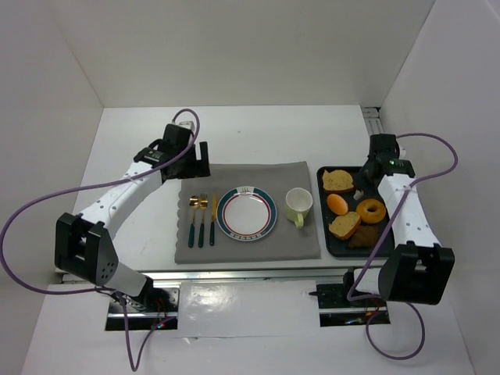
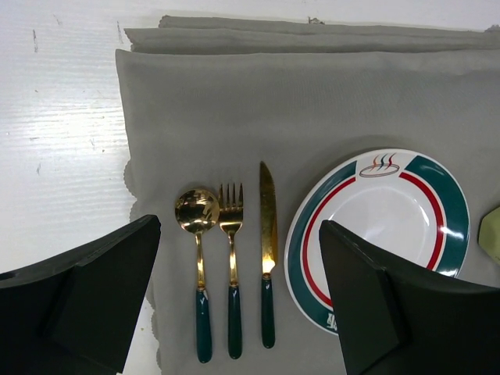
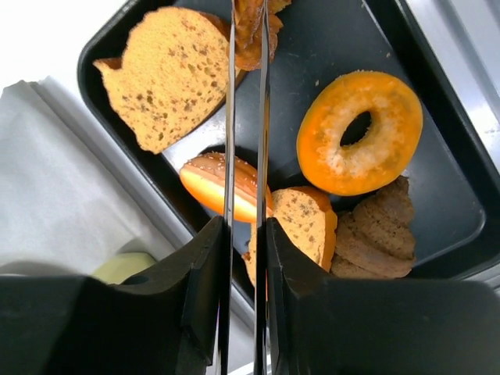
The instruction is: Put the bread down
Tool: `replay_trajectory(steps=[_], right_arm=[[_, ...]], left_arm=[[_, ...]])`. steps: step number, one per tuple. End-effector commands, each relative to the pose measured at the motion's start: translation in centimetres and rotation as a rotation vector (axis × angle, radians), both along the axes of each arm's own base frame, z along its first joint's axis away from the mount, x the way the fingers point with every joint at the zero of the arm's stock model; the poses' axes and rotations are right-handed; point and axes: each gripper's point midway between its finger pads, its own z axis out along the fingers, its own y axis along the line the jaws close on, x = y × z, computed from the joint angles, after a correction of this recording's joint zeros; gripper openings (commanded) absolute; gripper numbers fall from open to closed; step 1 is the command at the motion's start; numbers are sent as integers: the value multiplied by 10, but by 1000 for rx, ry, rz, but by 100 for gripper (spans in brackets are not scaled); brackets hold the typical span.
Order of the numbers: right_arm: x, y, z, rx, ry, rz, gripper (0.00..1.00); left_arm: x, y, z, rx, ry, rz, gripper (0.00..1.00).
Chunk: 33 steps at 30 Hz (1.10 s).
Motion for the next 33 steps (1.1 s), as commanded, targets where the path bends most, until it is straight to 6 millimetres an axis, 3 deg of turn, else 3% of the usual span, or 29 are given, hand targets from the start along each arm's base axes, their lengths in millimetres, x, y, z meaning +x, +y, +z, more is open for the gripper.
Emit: replay_trajectory(steps=[1, 6, 9, 12, 15, 16, 17, 21, 28, 32, 33], right_arm=[[5, -8, 47, -42, -128, -15, 22], [1, 15, 91, -29, -209, 107, 22], [10, 50, 119, -2, -273, 227, 22], [26, 111, 149, 67, -370, 442, 22], [29, 180, 151, 75, -361, 686, 22], [32, 194, 138, 56, -315, 741, 22], [19, 220, 131, 67, -281, 822, 22], [-14, 270, 112, 92, -198, 1020, 22], [-73, 300, 63, 105, -3, 1177, 26], [-91, 299, 40, 87, 70, 1177, 36], [-93, 303, 38, 88, 67, 1190, 45]], left_arm=[[10, -5, 12, -13, -42, -8, 97], [14, 3, 24, 26, -62, 19, 98], [15, 8, 30, 39, -69, 48, 99], [15, 14, 36, 28, -58, 96, 99], [12, 29, 26, 39, -6, 196, 99], [12, 37, 25, 26, 6, 238, 99], [13, 43, 23, 30, 16, 267, 99], [8, 59, 15, 8, 66, 317, 99], [8, 70, 22, -1, 50, 335, 99], [6, 68, 18, 0, 61, 322, 99], [6, 67, 18, -8, 64, 315, 99]])
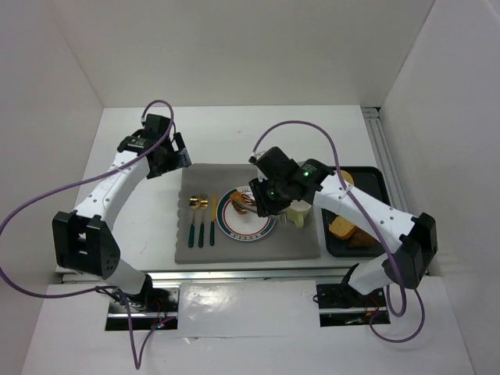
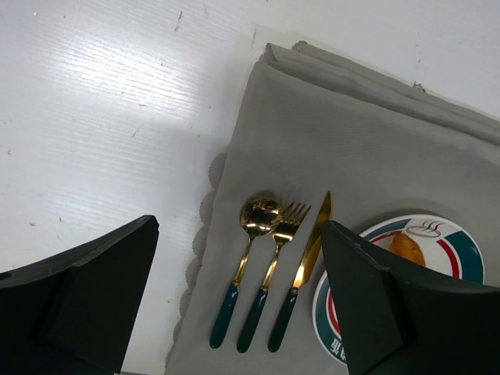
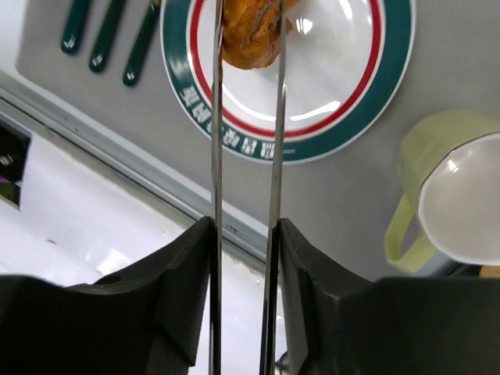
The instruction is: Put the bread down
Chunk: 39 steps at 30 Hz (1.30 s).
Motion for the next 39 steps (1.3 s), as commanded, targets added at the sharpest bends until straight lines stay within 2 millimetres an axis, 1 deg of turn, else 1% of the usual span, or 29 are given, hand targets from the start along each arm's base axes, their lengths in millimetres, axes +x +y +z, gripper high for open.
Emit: replay_trajectory(steps=[1, 2, 3, 5, 9, 12, 13, 14, 16, 18, 19, 20, 21, 22, 23, 25, 26, 27, 28, 29, 30, 31, 32, 33, 34, 35, 36, 37, 39], right_arm=[[-11, -3, -2, -8, 9, 9, 45], [-12, -3, -10, -25, 24, 9, 46], [-12, -3, -10, -25, 24, 9, 48], [-10, -2, -10, -28, 26, 9, 55], [-2, 3, 4, -23, -21, 10, 67], [5, 8, 18, -7, -54, 15, 67], [6, 8, 19, -16, -54, 24, 67], [9, 9, 24, -10, -71, 18, 65], [25, 3, 42, -14, -139, -41, 60], [53, -14, 60, -24, -223, -155, 59], [62, -24, 67, -22, -250, -197, 59], [80, -45, 78, -6, -278, -295, 59], [93, -60, 80, -19, -304, -365, 59], [98, -76, 90, -6, -325, -423, 59], [111, -103, 91, 1, -325, -528, 59], [118, -140, 83, -21, -313, -653, 57], [115, -157, 83, -13, -302, -707, 57], [117, -192, 76, -43, -285, -803, 57], [111, -203, 58, -45, -230, -833, 57], [104, -217, 56, -38, -225, -868, 57], [104, -241, 52, -26, -222, -950, 57], [95, -246, 31, -16, -171, -962, 57], [90, -256, 31, 11, -176, -991, 57], [88, -279, 28, 23, -181, -1054, 57], [81, -281, 12, 50, -132, -1052, 57], [77, -288, 10, 60, -139, -1054, 57], [74, -303, 3, 70, -126, -1094, 57], [71, -302, -4, 101, -108, -1083, 57], [72, -307, -8, 123, -108, -1075, 58]], left_arm=[[0, -4, 7, -28, -23, -6, 99], [-2, -4, 4, -26, -14, -5, 99], [-2, -5, 4, -34, -12, -11, 99], [-5, -5, 4, -34, -12, -11, 99], [-5, -5, 4, -34, -12, -11, 99], [-3, -5, 5, -30, -20, -18, 99], [-5, -5, 1, -28, -11, -18, 99], [-5, -5, 1, -28, -11, -18, 99], [-5, -5, 1, -28, -11, -18, 99], [-5, -5, 1, -28, -11, -18, 99], [-5, -5, 1, -28, -11, -18, 99], [-4, -5, -2, -27, -2, -18, 99], [-4, -5, -2, -27, -2, -18, 99], [-4, -5, -2, -27, -2, -18, 99], [-4, -6, -2, -34, -1, -23, 99], [-4, -6, -2, -34, -1, -23, 99], [-4, -4, -2, -21, -2, -25, 99], [-4, -4, -2, -21, -2, -25, 99], [-4, -4, -2, -21, -2, -25, 99], [-4, -6, -2, -29, 0, -31, 99], [-4, -8, -5, -35, 10, -36, 99], [-2, -8, -4, -36, 0, -36, 99], [-2, -10, -4, -44, 1, -41, 99], [-2, -10, -8, -42, 13, -41, 99], [-2, -12, -8, -50, 15, -47, 99], [-1, -12, -13, -49, 27, -47, 99], [-1, -12, -13, -49, 27, -47, 99], [1, -12, -9, -50, 18, -47, 99], [1, -12, -13, -42, 29, -55, 99]])
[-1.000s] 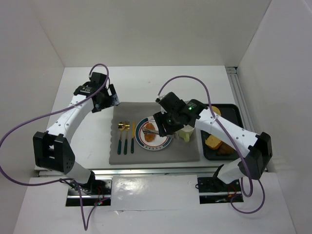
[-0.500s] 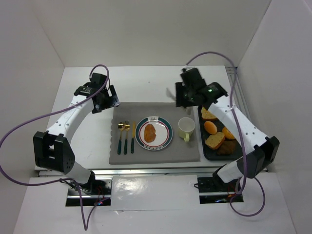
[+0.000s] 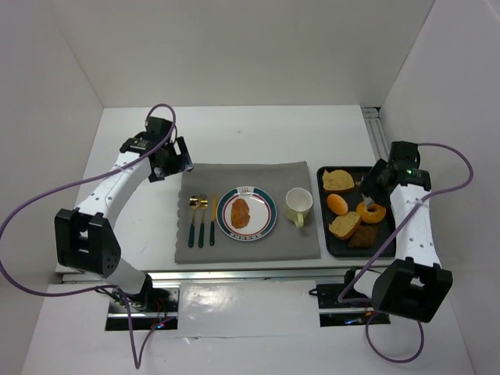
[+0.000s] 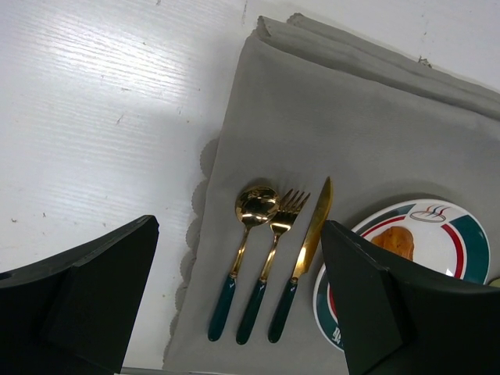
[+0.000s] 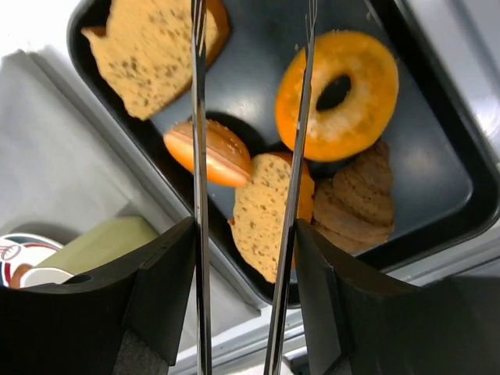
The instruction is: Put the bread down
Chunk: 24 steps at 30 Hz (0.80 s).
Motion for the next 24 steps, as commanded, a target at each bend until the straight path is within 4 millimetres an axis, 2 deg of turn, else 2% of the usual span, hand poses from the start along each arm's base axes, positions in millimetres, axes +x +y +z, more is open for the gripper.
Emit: replay_trajectory(steps=[1, 9, 19, 24], right_arm=[[20, 8, 15, 55, -142, 88, 59], [31, 18, 2, 121, -162, 133, 59], [22, 17, -23, 202, -128, 91, 59], [23, 16, -29, 224, -136, 97, 59]], left_arm=[[7, -4, 0, -8, -10, -22, 99], [11, -6, 1, -17, -17, -27, 99], [9, -6, -2, -16, -8, -27, 99], [9, -6, -5, -14, 1, -27, 99]])
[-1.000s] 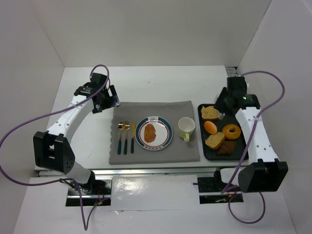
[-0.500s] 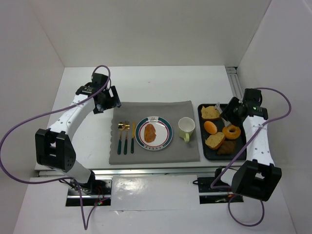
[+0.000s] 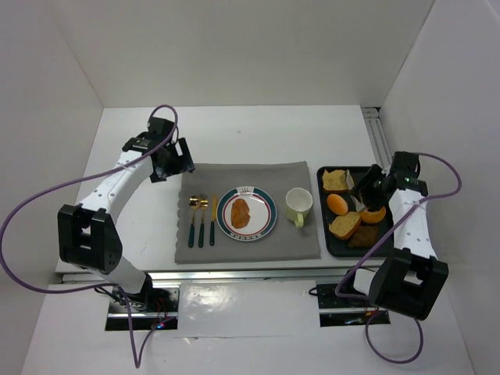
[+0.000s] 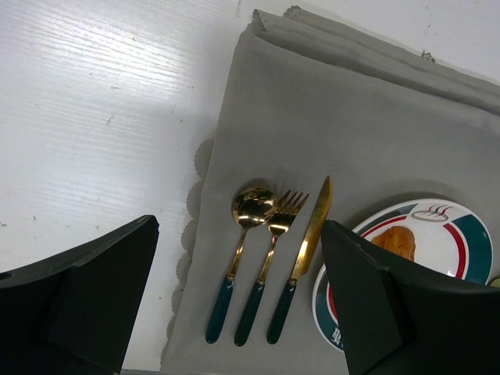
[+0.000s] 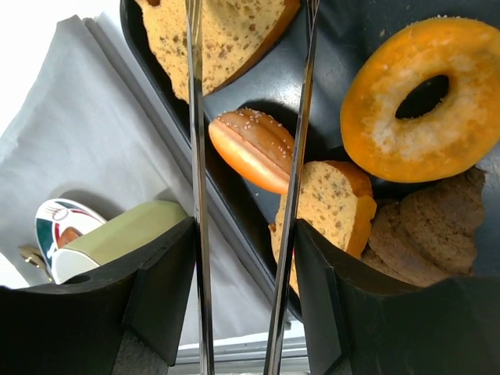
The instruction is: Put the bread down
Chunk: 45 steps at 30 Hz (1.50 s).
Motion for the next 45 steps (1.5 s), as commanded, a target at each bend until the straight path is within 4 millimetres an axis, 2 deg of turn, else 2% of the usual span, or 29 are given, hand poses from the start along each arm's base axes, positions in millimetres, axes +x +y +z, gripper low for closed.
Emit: replay_trajectory(steps=[1, 3, 4, 10, 12, 13, 15, 16, 21, 23, 25, 29, 31, 34, 35, 38, 39, 41, 42, 45], right_arm=[[16, -1, 9, 16, -88, 21, 59], [17, 1, 10, 23, -91, 26, 53], [19, 0, 14, 19, -100, 27, 43], [14, -6, 34, -27, -130, -7, 13], [12, -10, 46, -54, -146, -34, 11], [7, -11, 42, -55, -122, -42, 8], [6, -17, 57, -98, -148, -66, 8], [4, -19, 55, -101, -135, -83, 5], [9, -22, 88, -142, -212, -89, 5], [15, -18, 96, -135, -247, -66, 5], [23, -10, 115, -116, -313, -17, 5], [42, 29, 149, -60, -462, 173, 5], [44, 51, 162, -29, -519, 273, 5], [45, 93, 166, -1, -529, 448, 5], [43, 118, 159, 12, -515, 540, 5], [41, 152, 155, 0, -494, 648, 5], [31, 175, 147, 8, -461, 714, 5], [26, 190, 134, -20, -414, 772, 5], [15, 202, 131, -29, -387, 810, 5], [0, 215, 114, -48, -306, 868, 5]], left_arm=[[7, -2, 3, -4, -20, -16, 99], [7, -2, 3, -4, -20, -16, 99], [7, -2, 3, -4, -20, -16, 99], [6, -4, 3, -12, -19, -20, 99], [6, -4, 3, -12, -19, -20, 99], [6, -4, 3, -12, -19, -20, 99], [6, -4, 3, -12, -19, -20, 99], [8, -6, 3, -19, -18, -25, 99], [11, -8, 4, -22, -18, -38, 99], [13, -8, 7, -24, -27, -38, 99], [13, -8, 4, -22, -18, -38, 99], [16, -10, 4, -30, -18, -43, 99], [15, -12, 4, -38, -17, -48, 99], [16, -17, 8, -65, -22, -54, 99], [17, -19, 5, -77, -11, -48, 99], [17, -19, 5, -77, -11, -48, 99], [16, -20, 5, -85, -10, -53, 99], [16, -20, 5, -85, -10, -53, 99], [16, -20, 5, -85, -10, -53, 99], [16, -20, 5, -85, -10, -53, 99]])
